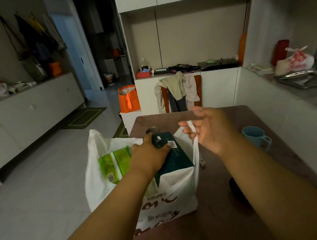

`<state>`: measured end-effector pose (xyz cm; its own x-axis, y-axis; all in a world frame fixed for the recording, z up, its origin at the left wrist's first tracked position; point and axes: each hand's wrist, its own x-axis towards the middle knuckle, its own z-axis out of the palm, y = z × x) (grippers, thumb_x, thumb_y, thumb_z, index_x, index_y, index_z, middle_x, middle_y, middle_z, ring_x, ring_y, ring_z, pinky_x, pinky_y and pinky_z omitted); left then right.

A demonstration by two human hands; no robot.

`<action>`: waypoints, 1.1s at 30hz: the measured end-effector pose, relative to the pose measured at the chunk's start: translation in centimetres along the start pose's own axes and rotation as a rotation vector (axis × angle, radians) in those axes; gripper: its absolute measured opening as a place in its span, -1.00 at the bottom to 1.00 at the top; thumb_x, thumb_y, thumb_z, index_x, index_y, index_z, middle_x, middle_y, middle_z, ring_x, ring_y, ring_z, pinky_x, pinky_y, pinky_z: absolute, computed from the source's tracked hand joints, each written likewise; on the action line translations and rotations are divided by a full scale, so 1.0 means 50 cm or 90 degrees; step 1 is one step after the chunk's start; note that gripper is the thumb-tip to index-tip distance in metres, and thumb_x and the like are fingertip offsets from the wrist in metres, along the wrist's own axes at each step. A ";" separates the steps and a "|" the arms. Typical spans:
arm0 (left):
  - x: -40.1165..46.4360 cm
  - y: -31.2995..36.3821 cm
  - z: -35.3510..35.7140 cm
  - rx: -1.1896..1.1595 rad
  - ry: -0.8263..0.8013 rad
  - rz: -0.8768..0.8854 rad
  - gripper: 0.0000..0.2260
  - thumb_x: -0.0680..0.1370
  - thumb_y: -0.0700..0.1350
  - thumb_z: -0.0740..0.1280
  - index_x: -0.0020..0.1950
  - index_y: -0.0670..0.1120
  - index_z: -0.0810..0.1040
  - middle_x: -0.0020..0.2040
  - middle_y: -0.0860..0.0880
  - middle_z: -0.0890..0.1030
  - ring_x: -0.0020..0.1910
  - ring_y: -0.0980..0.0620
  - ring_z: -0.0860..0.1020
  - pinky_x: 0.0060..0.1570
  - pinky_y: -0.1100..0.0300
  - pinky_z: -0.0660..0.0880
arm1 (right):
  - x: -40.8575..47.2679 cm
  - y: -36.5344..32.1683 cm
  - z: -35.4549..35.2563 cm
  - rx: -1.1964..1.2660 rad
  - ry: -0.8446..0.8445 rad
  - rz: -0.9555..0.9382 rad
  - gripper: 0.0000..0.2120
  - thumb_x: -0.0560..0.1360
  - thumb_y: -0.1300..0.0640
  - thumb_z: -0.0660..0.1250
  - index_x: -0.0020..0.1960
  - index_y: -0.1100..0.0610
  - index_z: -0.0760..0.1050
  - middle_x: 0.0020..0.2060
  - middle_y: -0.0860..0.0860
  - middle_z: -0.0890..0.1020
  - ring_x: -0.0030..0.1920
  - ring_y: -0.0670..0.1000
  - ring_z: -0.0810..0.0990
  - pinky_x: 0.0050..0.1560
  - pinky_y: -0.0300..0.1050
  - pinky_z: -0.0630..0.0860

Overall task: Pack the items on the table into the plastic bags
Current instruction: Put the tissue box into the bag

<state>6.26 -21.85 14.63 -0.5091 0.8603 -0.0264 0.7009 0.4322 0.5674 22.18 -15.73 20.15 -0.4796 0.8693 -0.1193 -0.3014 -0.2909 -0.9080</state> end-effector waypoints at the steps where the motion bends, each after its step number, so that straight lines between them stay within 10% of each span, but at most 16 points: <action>1: 0.003 0.005 -0.001 0.007 -0.009 0.010 -0.42 0.50 0.29 0.19 0.46 0.10 0.20 0.33 -0.10 0.50 0.30 -0.20 0.42 0.28 -0.07 0.42 | -0.003 -0.007 0.003 -0.001 -0.017 -0.007 -0.70 0.57 0.14 0.11 0.29 0.08 0.35 0.02 0.30 0.60 -0.23 0.12 0.58 -0.36 -0.17 0.45; 9: 0.004 0.057 -0.015 0.002 -0.158 0.003 -0.62 0.51 0.10 0.33 0.29 0.01 0.42 0.16 -0.05 0.57 -0.14 -0.04 0.64 -0.21 0.17 0.64 | -0.006 -0.028 0.018 -0.018 -0.066 0.003 -0.83 0.58 -0.02 0.09 0.05 -0.03 0.42 0.16 0.23 0.55 -0.05 0.30 0.66 -0.59 -0.29 0.32; 14: 0.008 0.068 0.031 0.044 -0.161 0.082 -0.74 0.59 0.05 0.21 0.21 -0.06 0.44 0.02 -0.07 0.60 -0.31 -0.07 0.65 -0.33 0.20 0.61 | -0.011 0.002 0.018 -0.022 -0.142 -0.025 -0.48 0.43 -0.08 0.22 0.35 0.03 0.30 0.19 0.25 0.53 -0.27 0.18 0.65 -0.63 -0.33 0.25; 19: 0.008 0.070 0.045 0.173 -0.042 0.130 -0.71 0.60 -0.08 0.22 0.32 -0.09 0.42 0.22 -0.13 0.55 0.14 -0.12 0.55 0.15 0.06 0.49 | 0.002 -0.007 -0.017 -0.009 -0.105 -0.010 -0.55 0.50 -0.13 0.15 0.33 0.02 0.37 0.24 0.23 0.53 -0.28 0.12 0.61 -0.61 -0.32 0.33; 26: -0.022 -0.033 -0.193 0.271 0.478 0.012 -0.48 0.46 0.07 0.37 0.29 -0.19 0.38 0.24 -0.26 0.40 0.20 -0.26 0.39 0.09 -0.06 0.41 | 0.040 -0.029 -0.043 -0.038 -0.094 0.036 -0.48 0.59 -0.21 -0.09 0.40 0.01 0.33 0.09 0.12 0.59 -0.03 0.20 0.64 -0.38 -0.14 0.59; 29: 0.004 -0.088 -0.233 0.329 0.346 -0.197 -0.32 0.43 0.17 0.38 0.34 -0.27 0.31 0.30 -0.32 0.35 0.27 -0.31 0.34 0.18 -0.13 0.38 | 0.049 -0.032 -0.038 -0.047 -0.082 0.041 -0.51 0.59 -0.22 -0.08 0.36 0.00 0.35 0.00 0.10 0.62 0.00 0.24 0.63 -0.25 -0.09 0.53; 33: 0.022 -0.109 -0.197 0.284 0.230 -0.205 -0.41 0.51 0.00 0.35 0.39 -0.25 0.21 0.31 -0.29 0.39 0.27 -0.29 0.41 0.17 -0.10 0.41 | 0.054 -0.030 -0.033 -0.061 -0.073 0.032 -0.55 0.59 -0.19 -0.07 0.29 0.01 0.37 -0.04 0.10 0.63 -0.12 0.19 0.61 -0.27 -0.11 0.44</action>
<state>-3.05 -25.91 19.64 -0.8089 0.5582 0.1845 0.5861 0.7901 0.1793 22.70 -12.30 20.51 -0.5851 0.8015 -0.1234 -0.1969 -0.2880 -0.9372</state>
